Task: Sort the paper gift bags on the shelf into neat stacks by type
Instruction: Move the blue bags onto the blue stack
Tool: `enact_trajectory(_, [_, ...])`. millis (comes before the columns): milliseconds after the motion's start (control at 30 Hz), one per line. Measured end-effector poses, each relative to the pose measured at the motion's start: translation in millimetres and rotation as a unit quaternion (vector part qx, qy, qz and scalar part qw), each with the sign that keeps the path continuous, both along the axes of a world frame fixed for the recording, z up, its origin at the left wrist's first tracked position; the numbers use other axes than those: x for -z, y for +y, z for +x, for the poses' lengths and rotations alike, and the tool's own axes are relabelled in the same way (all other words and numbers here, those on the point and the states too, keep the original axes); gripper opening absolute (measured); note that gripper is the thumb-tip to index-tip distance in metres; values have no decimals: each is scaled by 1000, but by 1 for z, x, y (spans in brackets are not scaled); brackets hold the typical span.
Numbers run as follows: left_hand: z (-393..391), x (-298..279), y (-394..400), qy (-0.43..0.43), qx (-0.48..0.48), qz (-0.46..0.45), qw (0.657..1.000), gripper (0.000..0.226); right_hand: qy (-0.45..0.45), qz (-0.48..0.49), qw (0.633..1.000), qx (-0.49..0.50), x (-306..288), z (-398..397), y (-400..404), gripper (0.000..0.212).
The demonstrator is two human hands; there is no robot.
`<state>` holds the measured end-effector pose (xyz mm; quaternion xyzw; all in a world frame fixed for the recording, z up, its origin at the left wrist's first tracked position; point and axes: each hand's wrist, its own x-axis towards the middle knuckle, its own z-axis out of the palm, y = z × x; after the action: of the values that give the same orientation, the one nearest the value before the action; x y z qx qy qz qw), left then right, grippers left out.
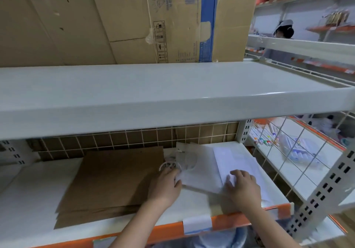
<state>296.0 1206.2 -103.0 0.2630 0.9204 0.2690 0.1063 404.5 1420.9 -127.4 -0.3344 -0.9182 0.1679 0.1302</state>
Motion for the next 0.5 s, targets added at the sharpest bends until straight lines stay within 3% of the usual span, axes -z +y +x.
enact_trajectory(267, [-6,-30,-101,72,-114,-71,988,42,59,-62,991,-100,-26,-29,-71,34])
enact_trajectory(500, [-5,-39,-226,112,-206,-29,972,42,-22,-22,983,-179,-49,-53,-171,46])
